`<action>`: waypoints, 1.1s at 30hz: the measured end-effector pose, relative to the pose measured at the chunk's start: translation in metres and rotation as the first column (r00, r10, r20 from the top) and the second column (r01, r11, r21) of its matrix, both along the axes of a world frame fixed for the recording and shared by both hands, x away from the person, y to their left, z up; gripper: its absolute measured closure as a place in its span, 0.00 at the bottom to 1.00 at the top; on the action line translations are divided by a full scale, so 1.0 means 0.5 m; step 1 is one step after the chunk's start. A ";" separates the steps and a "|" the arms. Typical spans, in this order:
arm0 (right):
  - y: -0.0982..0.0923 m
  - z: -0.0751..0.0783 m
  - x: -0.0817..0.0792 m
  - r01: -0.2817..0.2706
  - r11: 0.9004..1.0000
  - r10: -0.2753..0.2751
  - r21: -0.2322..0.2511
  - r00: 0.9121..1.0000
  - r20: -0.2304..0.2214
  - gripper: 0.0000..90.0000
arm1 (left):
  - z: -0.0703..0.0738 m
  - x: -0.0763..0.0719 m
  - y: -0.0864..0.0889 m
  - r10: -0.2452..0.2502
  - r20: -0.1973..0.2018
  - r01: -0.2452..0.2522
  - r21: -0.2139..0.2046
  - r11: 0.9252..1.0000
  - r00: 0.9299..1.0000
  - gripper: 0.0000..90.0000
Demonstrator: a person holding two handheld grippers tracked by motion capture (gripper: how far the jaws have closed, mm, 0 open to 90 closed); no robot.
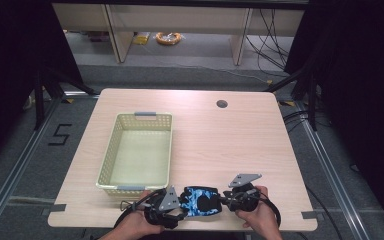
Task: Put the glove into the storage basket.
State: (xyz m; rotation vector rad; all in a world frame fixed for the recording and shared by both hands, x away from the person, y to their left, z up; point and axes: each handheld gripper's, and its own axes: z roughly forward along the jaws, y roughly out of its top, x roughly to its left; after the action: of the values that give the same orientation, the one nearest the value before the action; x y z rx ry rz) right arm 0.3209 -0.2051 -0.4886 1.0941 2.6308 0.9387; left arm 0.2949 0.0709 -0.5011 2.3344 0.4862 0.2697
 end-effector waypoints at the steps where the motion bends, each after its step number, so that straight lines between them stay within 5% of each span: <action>1: 0.001 -0.005 0.003 -0.001 1.000 0.001 0.010 1.000 0.023 0.78 | -0.001 0.000 -0.003 -0.003 0.004 0.003 0.007 1.000 1.000 0.54; 3: 0.000 -0.001 0.002 0.005 1.000 -0.005 0.008 1.000 -0.003 0.78 | -0.002 0.001 -0.006 -0.010 0.001 0.010 0.011 1.000 1.000 0.55; 5: -0.005 0.002 0.006 0.017 1.000 -0.017 0.020 1.000 0.024 0.78 | -0.005 0.002 -0.009 -0.023 0.004 0.023 0.026 0.999 1.000 0.60; 10: -0.004 0.016 0.016 0.065 0.988 -0.065 0.137 0.998 -0.001 0.77 | -0.012 -0.002 -0.013 -0.038 0.012 0.038 0.054 0.998 0.999 0.67; 17: 0.022 0.001 0.016 0.102 0.985 -0.099 0.141 0.995 -0.033 0.72 | -0.011 -0.008 -0.014 -0.052 0.032 0.050 0.065 0.997 0.998 0.81; 18: 0.014 0.003 0.022 0.094 0.977 -0.087 0.193 0.995 -0.047 0.71 | -0.012 -0.008 -0.014 -0.053 0.038 0.050 0.064 0.997 0.998 0.82; 20: 0.012 0.009 0.023 0.099 0.971 -0.088 0.219 0.994 -0.059 0.72 | -0.012 -0.007 -0.013 -0.050 0.043 0.047 0.068 0.997 0.998 0.83; 23: 0.019 0.014 0.019 0.076 0.976 -0.069 0.204 0.997 -0.039 0.72 | -0.012 -0.008 -0.014 -0.050 0.040 0.047 0.061 0.997 0.998 0.83; 24: 0.031 0.010 0.021 0.046 0.985 -0.044 0.164 0.999 -0.013 0.70 | -0.012 -0.008 -0.014 -0.055 0.041 0.052 0.066 0.996 0.998 0.83; 29: 0.063 -0.009 0.033 0.015 0.994 -0.015 0.111 1.000 -0.008 0.69 | -0.012 -0.008 -0.014 -0.052 0.043 0.049 0.063 0.997 0.998 0.84; 31: 0.070 -0.016 0.040 -0.014 0.996 0.013 0.092 1.000 0.007 0.74 | -0.012 -0.007 -0.013 -0.051 0.046 0.048 0.069 0.996 0.998 0.84; 32: 0.070 -0.014 0.042 -0.039 0.995 0.039 0.092 0.999 -0.001 0.90 | -0.014 -0.007 -0.013 -0.047 0.041 0.045 0.053 0.998 0.998 0.84; 33: 0.070 -0.014 0.042 -0.039 0.995 0.039 0.092 0.999 -0.001 0.90 | -0.014 -0.007 -0.013 -0.047 0.041 0.045 0.053 0.998 0.998 0.85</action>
State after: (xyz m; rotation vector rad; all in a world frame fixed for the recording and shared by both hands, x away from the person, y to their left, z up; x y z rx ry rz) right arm 0.3419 -0.1703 -0.4954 1.0686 2.6441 1.0771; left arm 0.2914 0.0643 -0.5083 2.3818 0.4092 0.3121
